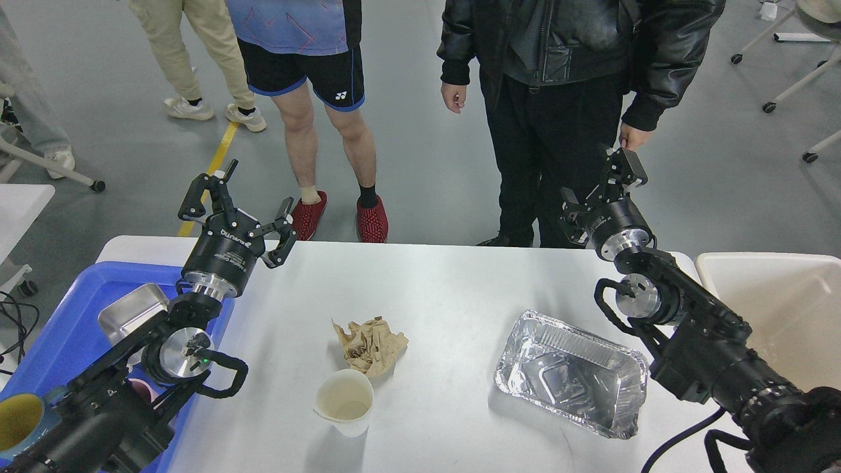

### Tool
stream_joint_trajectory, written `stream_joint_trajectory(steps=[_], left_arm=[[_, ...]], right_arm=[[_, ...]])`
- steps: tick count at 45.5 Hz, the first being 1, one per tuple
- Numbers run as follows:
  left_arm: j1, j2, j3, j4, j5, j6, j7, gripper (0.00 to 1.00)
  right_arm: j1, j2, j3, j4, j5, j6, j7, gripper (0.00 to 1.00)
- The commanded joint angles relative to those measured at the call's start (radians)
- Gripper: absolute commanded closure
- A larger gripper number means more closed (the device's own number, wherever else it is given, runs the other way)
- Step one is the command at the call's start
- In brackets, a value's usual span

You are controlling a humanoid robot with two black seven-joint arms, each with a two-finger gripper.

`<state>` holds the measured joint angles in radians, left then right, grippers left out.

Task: Tidy desktop
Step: 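Raise the left gripper up and away from the blue tray, then swing the right gripper out and down toward the foil tray edge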

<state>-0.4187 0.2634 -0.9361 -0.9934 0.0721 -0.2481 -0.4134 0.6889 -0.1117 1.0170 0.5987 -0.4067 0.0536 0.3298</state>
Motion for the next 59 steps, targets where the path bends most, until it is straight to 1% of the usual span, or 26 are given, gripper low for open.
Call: stream_joint_trajectory(steps=[1,3,6,13,18,21,26,28,32,36,39,42,46,49,52,59], left_arm=[[0.008,-0.006,-0.026,0.096,-0.005,-0.030,0.010,0.03],[0.008,-0.007,-0.023,0.113,-0.012,-0.033,0.010,0.03],[0.006,-0.009,-0.009,0.121,-0.018,-0.033,0.024,0.03],[0.001,-0.030,-0.007,0.130,-0.020,-0.019,0.102,0.03],[-0.002,-0.043,-0.007,0.131,-0.020,-0.013,0.143,0.03],[-0.002,-0.044,-0.006,0.131,-0.020,-0.003,0.150,0.03],[-0.003,-0.049,-0.012,0.131,-0.017,0.013,0.146,0.03],[-0.003,-0.049,-0.015,0.133,-0.015,0.024,0.137,0.03],[0.003,-0.047,-0.023,0.134,-0.012,0.039,0.134,0.03],[0.008,-0.039,-0.021,0.134,-0.008,0.032,0.134,0.03],[0.009,-0.032,-0.020,0.134,-0.008,0.030,0.134,0.03],[0.011,-0.030,-0.018,0.134,-0.006,0.030,0.133,0.03],[0.012,-0.033,-0.021,0.134,-0.008,0.030,0.133,0.03],[0.012,-0.038,-0.021,0.134,-0.006,0.033,0.134,0.03],[0.012,-0.044,-0.021,0.134,-0.008,0.033,0.134,0.03],[0.011,-0.044,-0.020,0.134,-0.008,0.038,0.136,0.03]], right_arm=[[0.000,0.000,0.000,0.000,0.000,0.000,0.000,0.00],[0.000,0.000,0.000,0.000,0.000,0.000,0.000,0.00],[0.001,0.000,0.000,-0.002,0.000,0.000,0.000,0.00],[0.003,0.000,0.000,-0.002,0.000,0.000,0.000,0.00],[0.003,-0.002,0.000,-0.002,0.000,0.000,-0.002,0.00],[0.003,-0.003,-0.001,0.000,0.000,0.000,-0.002,0.00],[0.004,-0.022,-0.014,0.004,-0.009,0.000,-0.003,0.00],[0.008,-0.034,-0.046,0.004,-0.021,0.000,-0.003,0.00],[0.021,-0.066,-0.132,0.012,-0.034,-0.008,-0.005,0.00],[0.047,-0.138,-0.245,0.044,-0.034,-0.018,-0.018,0.00],[0.063,-0.199,-0.342,0.076,-0.030,-0.023,-0.052,0.00],[0.075,-0.295,-0.446,0.142,-0.026,-0.021,-0.130,0.00],[0.107,-0.440,-0.552,0.260,-0.021,-0.009,-0.245,0.00],[0.142,-0.549,-0.638,0.357,-0.021,0.002,-0.313,0.00],[0.191,-0.652,-0.722,0.440,-0.021,0.032,-0.339,0.00],[0.285,-0.861,-0.879,0.625,-0.026,0.086,-0.345,0.00]])
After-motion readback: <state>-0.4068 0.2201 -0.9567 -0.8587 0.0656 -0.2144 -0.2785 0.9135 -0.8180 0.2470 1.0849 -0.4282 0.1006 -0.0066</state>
